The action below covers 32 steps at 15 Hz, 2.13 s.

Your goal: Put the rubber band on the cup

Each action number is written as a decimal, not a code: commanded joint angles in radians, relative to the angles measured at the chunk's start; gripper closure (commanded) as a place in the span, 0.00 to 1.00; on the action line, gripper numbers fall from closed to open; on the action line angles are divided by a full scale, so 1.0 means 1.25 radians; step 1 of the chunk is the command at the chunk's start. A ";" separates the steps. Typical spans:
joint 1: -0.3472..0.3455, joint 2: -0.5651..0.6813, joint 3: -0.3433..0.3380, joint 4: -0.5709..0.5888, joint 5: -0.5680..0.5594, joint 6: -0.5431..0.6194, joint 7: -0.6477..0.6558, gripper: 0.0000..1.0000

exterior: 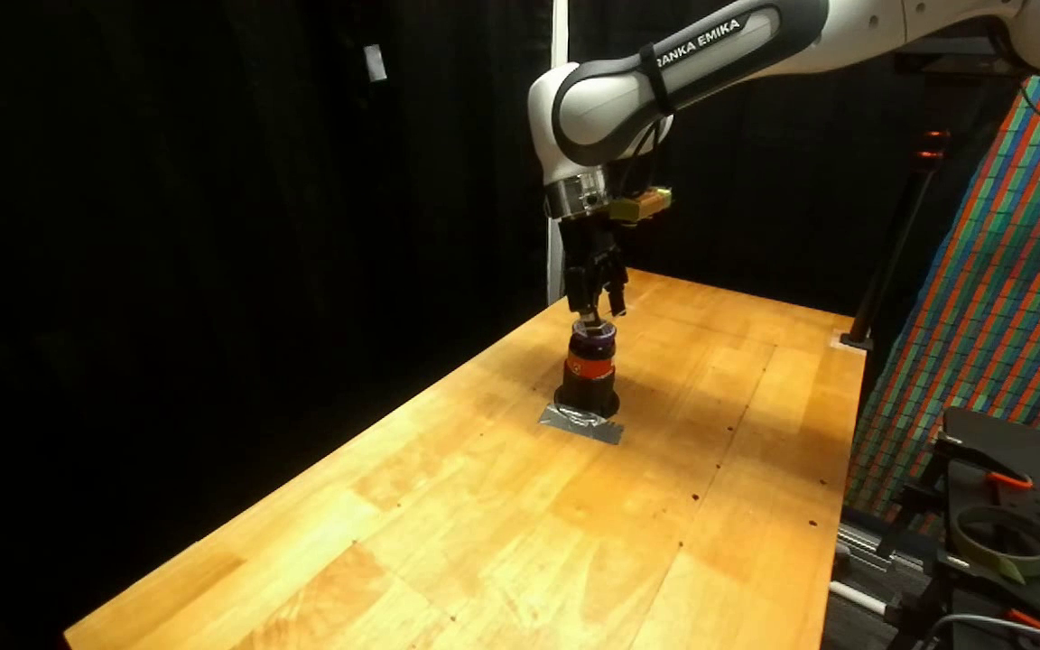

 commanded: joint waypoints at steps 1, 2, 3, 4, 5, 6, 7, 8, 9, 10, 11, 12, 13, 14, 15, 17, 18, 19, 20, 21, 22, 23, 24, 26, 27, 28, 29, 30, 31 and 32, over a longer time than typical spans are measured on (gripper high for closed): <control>0.008 -0.044 -0.005 -0.088 -0.011 0.007 0.004 0.00; 0.009 -0.043 -0.004 -0.103 -0.012 0.013 0.006 0.00; 0.011 -0.041 -0.004 -0.115 -0.013 0.015 0.006 0.00; 0.014 -0.042 -0.003 -0.131 -0.013 0.027 0.008 0.00; 0.017 -0.046 -0.003 -0.150 -0.014 0.052 0.011 0.00; 0.021 -0.047 -0.002 -0.166 -0.016 0.073 0.012 0.00; 0.026 -0.049 -0.002 -0.184 -0.017 0.107 0.018 0.00; 0.031 -0.051 -0.003 -0.202 -0.017 0.145 0.026 0.00; 0.034 -0.050 -0.001 -0.213 -0.017 0.166 0.028 0.00; 0.036 -0.053 -0.001 -0.228 -0.018 0.189 0.033 0.00; 0.037 -0.059 -0.002 -0.240 -0.021 0.205 0.038 0.00; 0.035 -0.068 -0.002 -0.255 -0.020 0.218 0.039 0.00; 0.034 -0.083 -0.004 -0.276 -0.021 0.238 0.045 0.00; 0.031 -0.096 -0.005 -0.298 -0.021 0.255 0.046 0.00; 0.028 -0.112 -0.005 -0.321 -0.020 0.272 0.043 0.03; 0.021 -0.140 -0.002 -0.370 -0.015 0.313 0.032 0.28; 0.019 -0.154 -0.001 -0.394 -0.014 0.333 0.028 0.29; 0.017 -0.168 0.000 -0.421 -0.013 0.356 0.025 0.36; 0.017 -0.183 0.001 -0.449 -0.013 0.385 0.023 0.44; 0.013 -0.197 0.004 -0.476 -0.009 0.415 0.017 0.52; 0.010 -0.209 0.007 -0.503 -0.003 0.455 0.014 0.60; 0.008 -0.221 0.009 -0.530 -0.001 0.493 0.013 0.67; 0.004 -0.238 0.012 -0.563 0.004 0.537 0.009 0.76; -0.007 -0.263 0.019 -0.620 0.022 0.625 -0.002 0.90; -0.014 -0.276 0.025 -0.652 0.036 0.678 -0.012 0.92; -0.021 -0.288 0.030 -0.682 0.050 0.730 -0.018 0.94; -0.030 -0.298 0.038 -0.710 0.066 0.778 -0.029 0.97; -0.043 -0.306 0.050 -0.735 0.087 0.824 -0.045 0.95; -0.055 -0.314 0.061 -0.761 0.106 0.874 -0.056 0.92; -0.072 -0.321 0.079 -0.782 0.132 0.919 -0.073 0.93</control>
